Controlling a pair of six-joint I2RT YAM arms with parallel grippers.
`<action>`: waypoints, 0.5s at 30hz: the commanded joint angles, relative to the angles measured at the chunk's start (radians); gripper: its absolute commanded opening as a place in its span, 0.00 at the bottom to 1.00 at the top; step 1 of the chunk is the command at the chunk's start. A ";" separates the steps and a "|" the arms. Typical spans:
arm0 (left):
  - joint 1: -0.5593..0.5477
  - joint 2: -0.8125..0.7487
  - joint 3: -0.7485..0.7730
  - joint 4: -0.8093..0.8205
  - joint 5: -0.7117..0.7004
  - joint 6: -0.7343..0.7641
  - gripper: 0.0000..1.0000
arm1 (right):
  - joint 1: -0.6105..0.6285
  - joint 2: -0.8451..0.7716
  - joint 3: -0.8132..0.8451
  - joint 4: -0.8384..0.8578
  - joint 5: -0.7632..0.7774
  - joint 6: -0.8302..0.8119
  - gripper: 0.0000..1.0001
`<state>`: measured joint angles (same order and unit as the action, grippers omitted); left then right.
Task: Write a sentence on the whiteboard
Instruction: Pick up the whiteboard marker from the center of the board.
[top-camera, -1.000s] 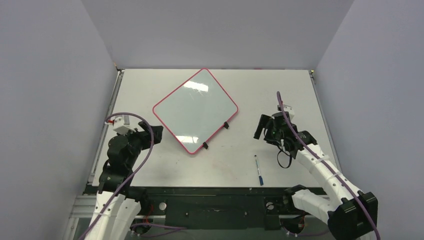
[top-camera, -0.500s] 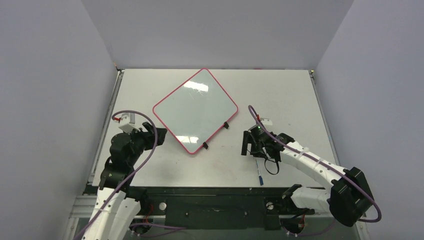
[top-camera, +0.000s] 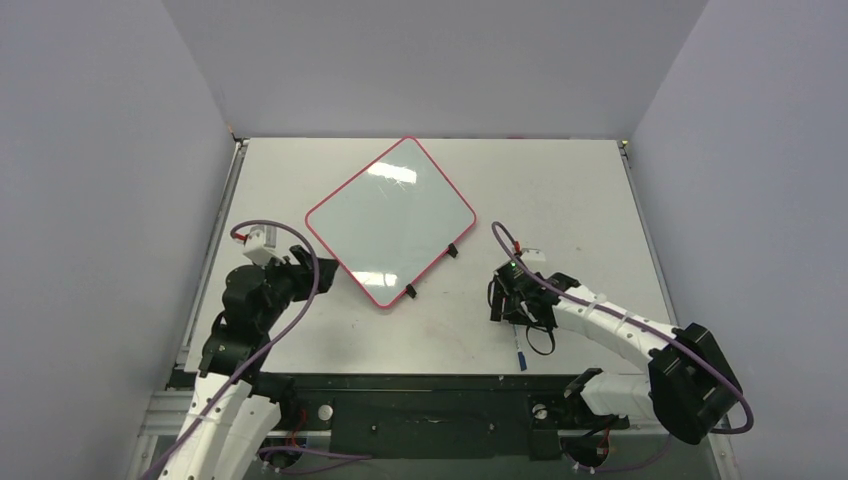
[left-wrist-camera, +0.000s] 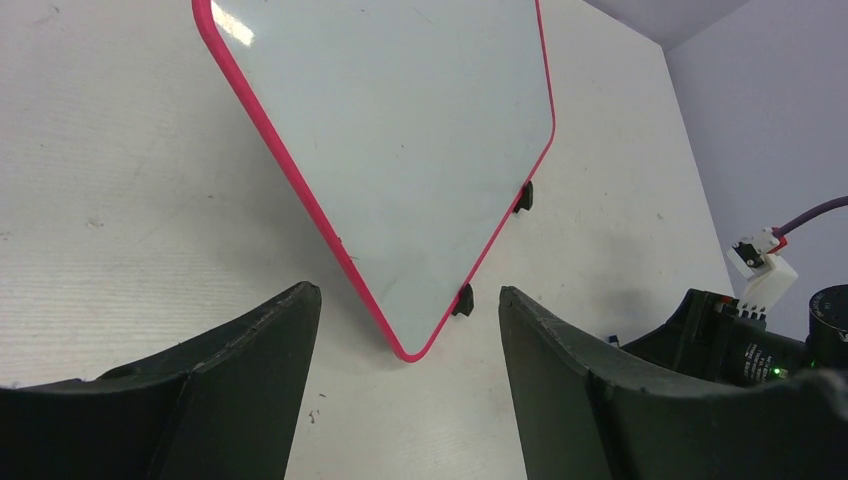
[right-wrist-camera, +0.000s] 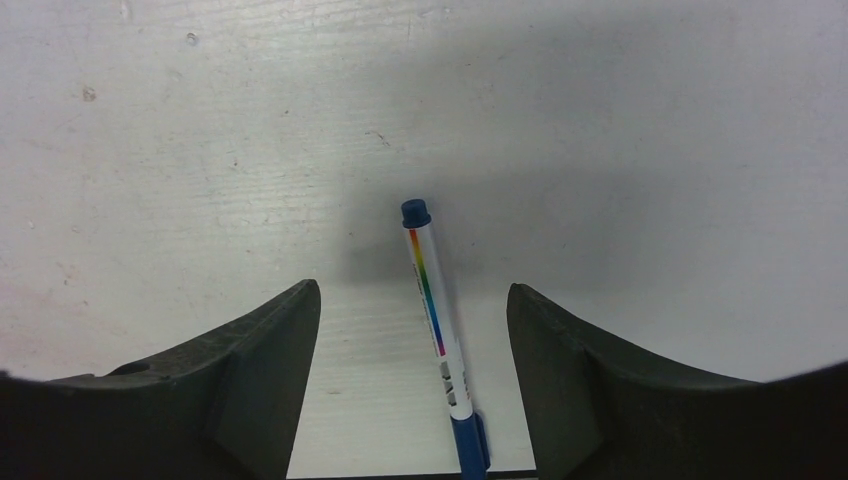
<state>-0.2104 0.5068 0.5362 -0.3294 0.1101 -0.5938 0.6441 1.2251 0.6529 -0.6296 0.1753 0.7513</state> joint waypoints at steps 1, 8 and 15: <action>-0.016 0.011 0.039 0.009 0.009 0.013 0.64 | 0.009 0.015 -0.025 0.041 0.043 0.027 0.63; -0.047 0.018 0.036 0.007 -0.008 0.007 0.63 | 0.015 0.059 -0.077 0.101 0.033 0.039 0.49; -0.114 0.049 0.054 0.005 -0.065 0.004 0.63 | 0.017 0.098 -0.091 0.128 0.029 0.038 0.28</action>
<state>-0.2897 0.5396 0.5365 -0.3374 0.0895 -0.5938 0.6540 1.2835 0.5873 -0.5343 0.2043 0.7734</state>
